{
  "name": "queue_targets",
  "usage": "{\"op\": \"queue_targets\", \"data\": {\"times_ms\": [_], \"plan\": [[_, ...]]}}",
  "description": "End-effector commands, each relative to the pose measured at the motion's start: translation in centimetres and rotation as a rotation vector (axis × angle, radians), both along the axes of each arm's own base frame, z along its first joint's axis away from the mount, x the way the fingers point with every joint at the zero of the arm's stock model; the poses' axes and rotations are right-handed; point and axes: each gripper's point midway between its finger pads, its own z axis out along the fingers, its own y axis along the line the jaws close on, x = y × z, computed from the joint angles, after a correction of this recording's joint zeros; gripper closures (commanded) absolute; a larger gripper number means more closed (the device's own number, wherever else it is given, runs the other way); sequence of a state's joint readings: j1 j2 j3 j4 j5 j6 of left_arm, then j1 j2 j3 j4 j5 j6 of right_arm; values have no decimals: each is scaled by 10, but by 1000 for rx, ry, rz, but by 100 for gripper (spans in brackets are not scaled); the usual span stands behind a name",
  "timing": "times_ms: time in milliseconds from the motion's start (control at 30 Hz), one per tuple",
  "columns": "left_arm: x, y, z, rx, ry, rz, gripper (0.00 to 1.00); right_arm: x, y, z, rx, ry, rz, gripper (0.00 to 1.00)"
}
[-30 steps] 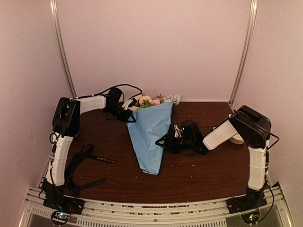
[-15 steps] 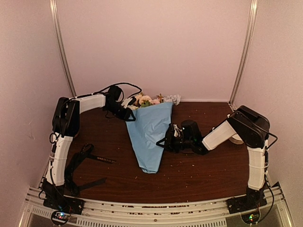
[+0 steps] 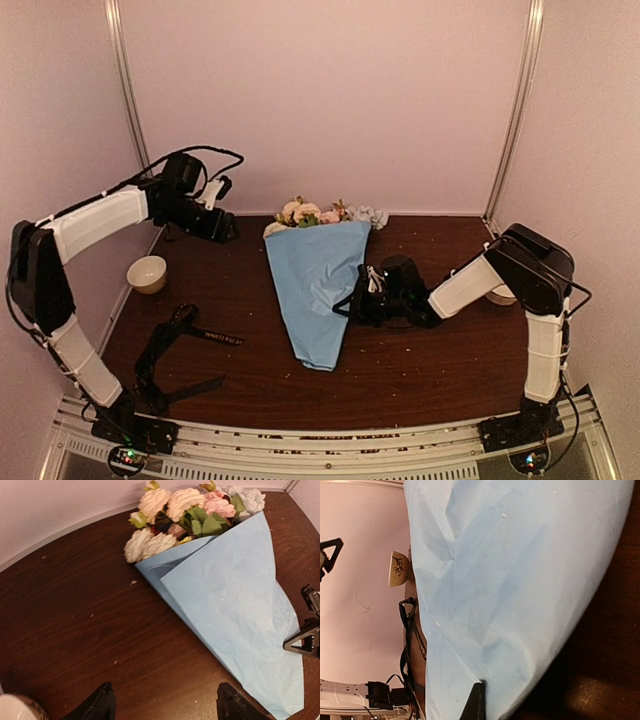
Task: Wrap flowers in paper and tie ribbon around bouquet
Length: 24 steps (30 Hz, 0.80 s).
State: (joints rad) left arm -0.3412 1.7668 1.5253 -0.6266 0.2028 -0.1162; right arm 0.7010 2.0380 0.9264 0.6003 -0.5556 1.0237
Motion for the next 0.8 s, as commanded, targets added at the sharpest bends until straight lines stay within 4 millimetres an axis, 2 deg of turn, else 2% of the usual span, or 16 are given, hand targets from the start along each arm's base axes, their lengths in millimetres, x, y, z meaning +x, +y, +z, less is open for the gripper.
{"op": "queue_targets", "data": {"times_ms": [0, 67, 133, 267, 400, 433, 467, 567, 667, 733, 767], "plan": [[-48, 87, -48, 224, 125, 295, 27, -6, 6, 20, -40, -73, 43, 100], [-69, 111, -72, 265, 201, 349, 27, -8, 8, 21, -57, -87, 63, 100], [-85, 127, -93, 307, 266, 380, 27, -10, 10, 22, -66, -94, 82, 100], [-105, 134, -130, 368, 370, 363, 27, -13, 11, 23, -65, -101, 106, 100], [-113, 140, -154, 430, 444, 353, 28, -16, 10, 25, -77, -110, 121, 100], [-114, 141, -157, 441, 451, 352, 33, -16, 9, 24, -81, -111, 120, 100], [-114, 141, -160, 441, 457, 350, 44, -17, 8, 25, -82, -112, 120, 100], [-111, 135, -154, 402, 432, 342, 97, -17, 8, 24, -82, -110, 123, 100], [-100, 123, -124, 334, 332, 303, 100, -18, 7, 24, -88, -108, 124, 100], [-90, 110, -79, 302, 190, 256, 100, -17, 6, 23, -101, -111, 122, 100], [-85, 103, -46, 308, 84, 217, 100, -17, 4, 22, -108, -112, 119, 100]]}}
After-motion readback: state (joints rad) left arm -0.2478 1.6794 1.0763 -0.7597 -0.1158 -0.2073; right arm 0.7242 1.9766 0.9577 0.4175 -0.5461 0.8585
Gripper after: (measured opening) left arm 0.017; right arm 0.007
